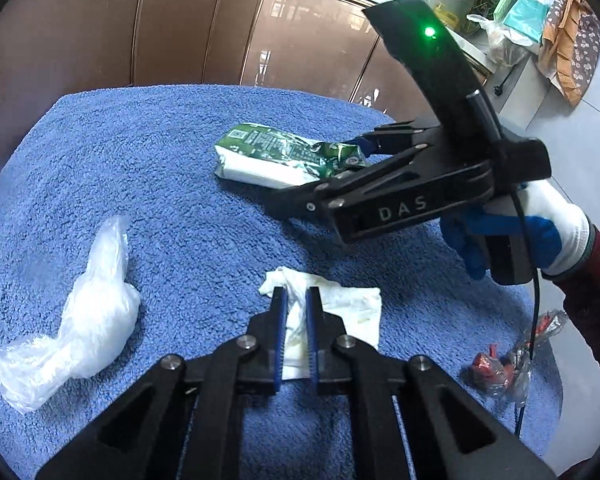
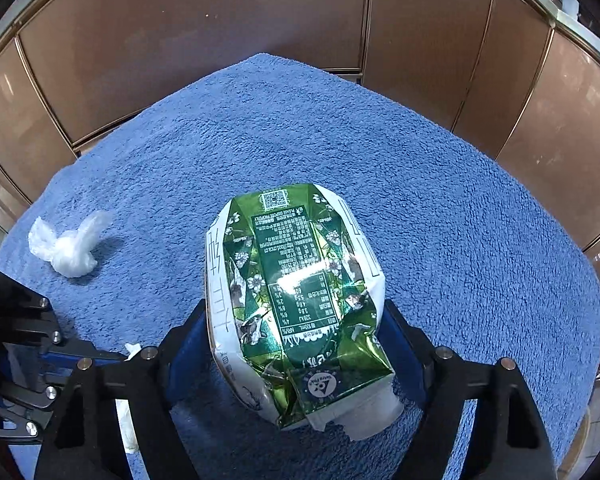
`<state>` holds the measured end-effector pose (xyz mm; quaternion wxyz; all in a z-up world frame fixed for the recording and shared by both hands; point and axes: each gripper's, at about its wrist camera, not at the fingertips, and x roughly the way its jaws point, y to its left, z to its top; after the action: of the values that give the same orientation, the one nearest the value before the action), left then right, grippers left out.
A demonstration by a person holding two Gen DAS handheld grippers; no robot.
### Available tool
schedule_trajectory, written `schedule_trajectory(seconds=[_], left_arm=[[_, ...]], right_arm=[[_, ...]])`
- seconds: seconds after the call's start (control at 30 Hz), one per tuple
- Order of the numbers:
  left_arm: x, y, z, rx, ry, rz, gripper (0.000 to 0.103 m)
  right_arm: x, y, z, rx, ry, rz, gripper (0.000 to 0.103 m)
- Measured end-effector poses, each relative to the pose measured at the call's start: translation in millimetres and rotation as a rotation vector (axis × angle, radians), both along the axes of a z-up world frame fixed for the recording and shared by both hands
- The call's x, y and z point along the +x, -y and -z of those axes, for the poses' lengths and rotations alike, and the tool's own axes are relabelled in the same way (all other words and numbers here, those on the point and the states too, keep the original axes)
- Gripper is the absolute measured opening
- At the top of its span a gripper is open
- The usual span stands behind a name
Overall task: Collect trash
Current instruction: 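Grasp the white tissue with the left tool while the right approaches the green pouch, then grasp the green-white drink pouch with the right tool while the left carries the tissue toward the bin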
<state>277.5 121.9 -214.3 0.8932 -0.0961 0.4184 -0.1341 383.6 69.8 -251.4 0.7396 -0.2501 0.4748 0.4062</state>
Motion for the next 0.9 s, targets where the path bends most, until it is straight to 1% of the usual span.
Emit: schedule_trajectory(seconds=[0.17,0.37,0.5,0.73,0.9], left_arm=[[6,-1,3,0.004,0.002,-0.002,0.008],[1,5,-5,0.023,0.025,-0.007,0.006],[-8,8,-11,0.01,0.035,-0.014,0.005],[-34,10,-31,0.004,0.072,-0.023,0.004],[-55,10,-56,0.022,0.11,-0.032,0.004]], right_arm=[[-6,8,-8,0.021,0.027,0.028,0.078],[-19,34,-43,0.085,0.06,0.088,0.078],[-37,54,-69,0.114,0.081,0.124,0.078],[-77,83,-110,0.169,0.112,0.179,0.078],[-111,103,-137,0.205,0.148,0.199,0.078]])
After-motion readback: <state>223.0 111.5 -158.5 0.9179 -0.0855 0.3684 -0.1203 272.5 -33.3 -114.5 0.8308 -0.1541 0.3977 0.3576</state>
